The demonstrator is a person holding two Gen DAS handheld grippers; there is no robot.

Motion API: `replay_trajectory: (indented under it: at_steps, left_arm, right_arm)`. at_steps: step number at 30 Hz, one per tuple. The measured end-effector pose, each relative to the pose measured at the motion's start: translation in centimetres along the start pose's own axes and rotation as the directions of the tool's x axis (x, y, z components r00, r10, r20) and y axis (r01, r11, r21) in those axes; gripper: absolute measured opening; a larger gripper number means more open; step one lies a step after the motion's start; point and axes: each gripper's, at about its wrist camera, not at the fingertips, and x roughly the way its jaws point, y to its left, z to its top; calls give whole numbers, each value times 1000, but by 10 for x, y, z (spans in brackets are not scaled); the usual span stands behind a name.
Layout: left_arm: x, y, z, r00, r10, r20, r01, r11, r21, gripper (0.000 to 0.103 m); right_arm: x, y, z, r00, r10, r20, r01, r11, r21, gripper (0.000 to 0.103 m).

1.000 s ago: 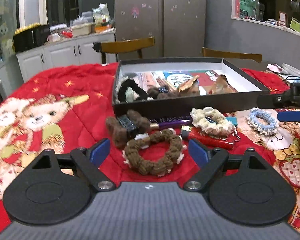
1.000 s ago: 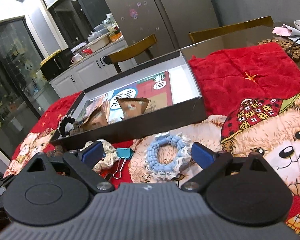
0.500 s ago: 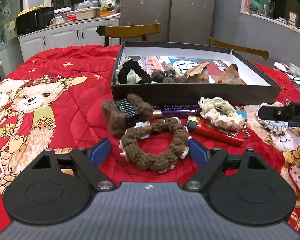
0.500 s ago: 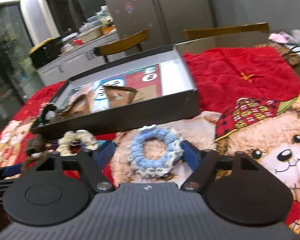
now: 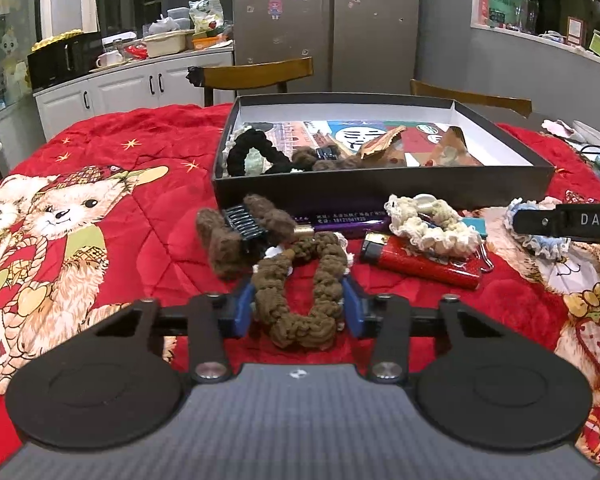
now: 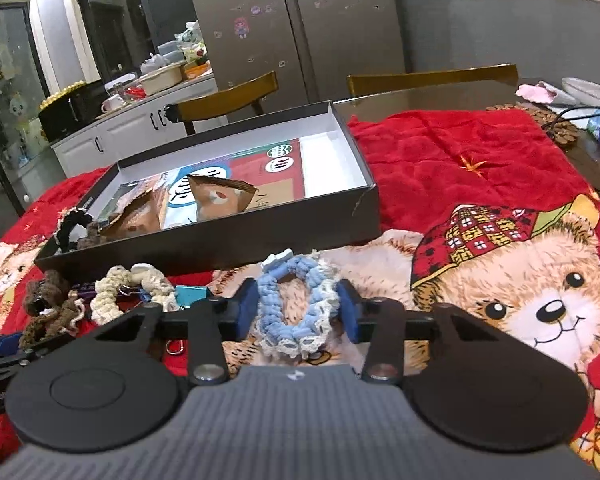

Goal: Organize objects
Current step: 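Grasp the brown knitted scrunchie with the left tool while the right tool grasps the blue knitted scrunchie, then lift both held scrunchies and carry them over the open black box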

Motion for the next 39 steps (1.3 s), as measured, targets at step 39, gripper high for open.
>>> replay_trajectory:
  at_steps: [39]
  left_arm:
    - [-23,-9,-6,991,33,132,-39,998,43,25]
  right_arm:
    - [-18,-6,-5,987,103,126,-113,991,78,12]
